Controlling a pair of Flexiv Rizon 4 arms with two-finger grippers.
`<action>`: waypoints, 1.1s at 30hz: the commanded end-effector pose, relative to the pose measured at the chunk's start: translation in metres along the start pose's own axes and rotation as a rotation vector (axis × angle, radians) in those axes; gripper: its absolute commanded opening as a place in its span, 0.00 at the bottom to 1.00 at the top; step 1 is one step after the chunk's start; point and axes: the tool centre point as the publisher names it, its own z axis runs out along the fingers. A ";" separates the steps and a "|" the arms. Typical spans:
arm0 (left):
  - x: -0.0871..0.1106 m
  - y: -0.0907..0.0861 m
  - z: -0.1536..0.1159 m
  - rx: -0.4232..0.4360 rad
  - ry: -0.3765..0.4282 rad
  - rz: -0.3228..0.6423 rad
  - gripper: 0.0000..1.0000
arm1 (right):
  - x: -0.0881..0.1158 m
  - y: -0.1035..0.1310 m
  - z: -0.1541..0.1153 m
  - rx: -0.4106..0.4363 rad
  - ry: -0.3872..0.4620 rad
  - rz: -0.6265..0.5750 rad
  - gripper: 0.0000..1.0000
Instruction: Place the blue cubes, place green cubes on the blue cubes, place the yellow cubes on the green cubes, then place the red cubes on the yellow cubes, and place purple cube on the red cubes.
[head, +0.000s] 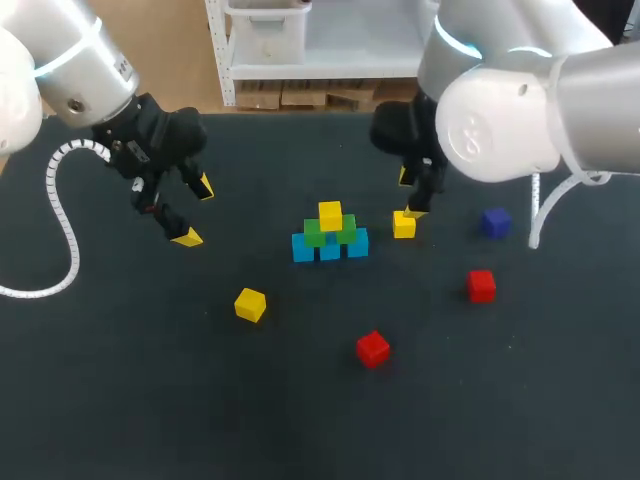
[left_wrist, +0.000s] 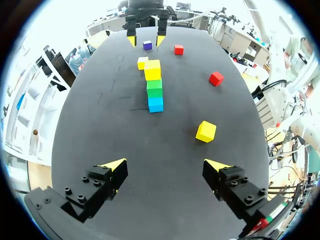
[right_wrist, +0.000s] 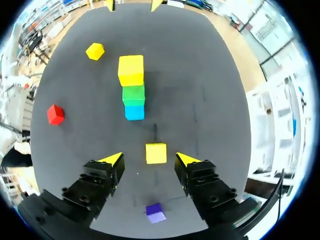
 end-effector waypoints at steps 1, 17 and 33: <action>0.001 0.000 0.000 -0.002 -0.001 0.002 1.00 | 0.001 0.000 0.006 -0.008 0.000 0.024 0.62; 0.001 0.000 0.000 -0.002 -0.001 0.002 1.00 | 0.013 -0.007 0.027 -0.017 0.015 0.032 0.53; 0.001 0.000 0.000 -0.002 -0.001 0.002 1.00 | 0.021 -0.009 0.043 -0.040 0.017 0.015 0.53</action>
